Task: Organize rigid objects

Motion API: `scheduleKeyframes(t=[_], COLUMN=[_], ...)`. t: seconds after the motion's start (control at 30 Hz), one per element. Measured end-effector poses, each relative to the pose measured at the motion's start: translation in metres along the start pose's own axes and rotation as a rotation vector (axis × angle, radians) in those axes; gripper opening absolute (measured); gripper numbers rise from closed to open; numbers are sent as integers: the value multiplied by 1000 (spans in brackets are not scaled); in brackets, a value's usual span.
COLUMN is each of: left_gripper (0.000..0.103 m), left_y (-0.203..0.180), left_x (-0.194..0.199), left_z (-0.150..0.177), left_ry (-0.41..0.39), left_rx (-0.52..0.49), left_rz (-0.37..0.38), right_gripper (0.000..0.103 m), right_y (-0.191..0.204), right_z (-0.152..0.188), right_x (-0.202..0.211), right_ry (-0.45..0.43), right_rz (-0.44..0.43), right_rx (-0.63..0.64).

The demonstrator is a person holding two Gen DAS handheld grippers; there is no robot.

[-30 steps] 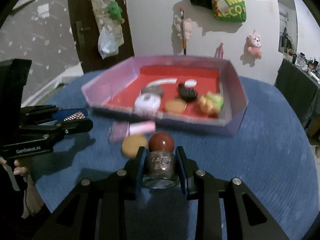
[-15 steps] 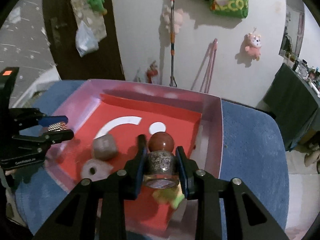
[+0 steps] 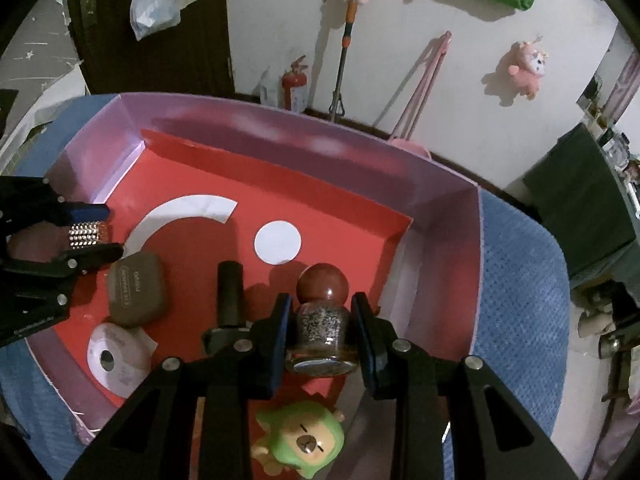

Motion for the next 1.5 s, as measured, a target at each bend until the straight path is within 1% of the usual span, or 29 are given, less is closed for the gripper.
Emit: scheduleKeyframes(t=[0.07,0.27,0.57,1.0,1.3,1.43,1.47,1.5], left_gripper=[33,33,33,34,34,34,35,40], left_y=[1,-1,-4,-6,0,-2,-3,-3], left_x=[-2,-1,-5,-2,-4,-3,-4,-4], left_z=[0,3,-6,-1,-2,-2,-1,-1], left_ry=[11,24,26,20,25,21,19,19], left_rx=[11,6,12,20,43,31,27,25], left_rz=[5,-17,-29,-32,-8,-17,-21,-25], right_gripper=[33,33,33,32,32,33,33,33], right_y=[3,7,12,13,12,12,11,11], right_z=[-1,-2,-4,-7,-5,-5,-5,-5], right_x=[-4,-11,-16,-20,-21,-21,-22,-23], right_ry=[19,45,81,88,86,88,87,88], right_rz=[19,49,65,65,67,69,68,68], right_rx=[30,65,87,81,82,84,82,81])
Point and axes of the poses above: each gripper's, at about its wrist camera, not at the fingertips, and x roughly against the way its jaws point, y to its left, z to its underside, the point moved 2 cm from there along -x, roughly the way its jaws point, and after that the axes turned 3 degrees about -y, right-handed, at the moved point
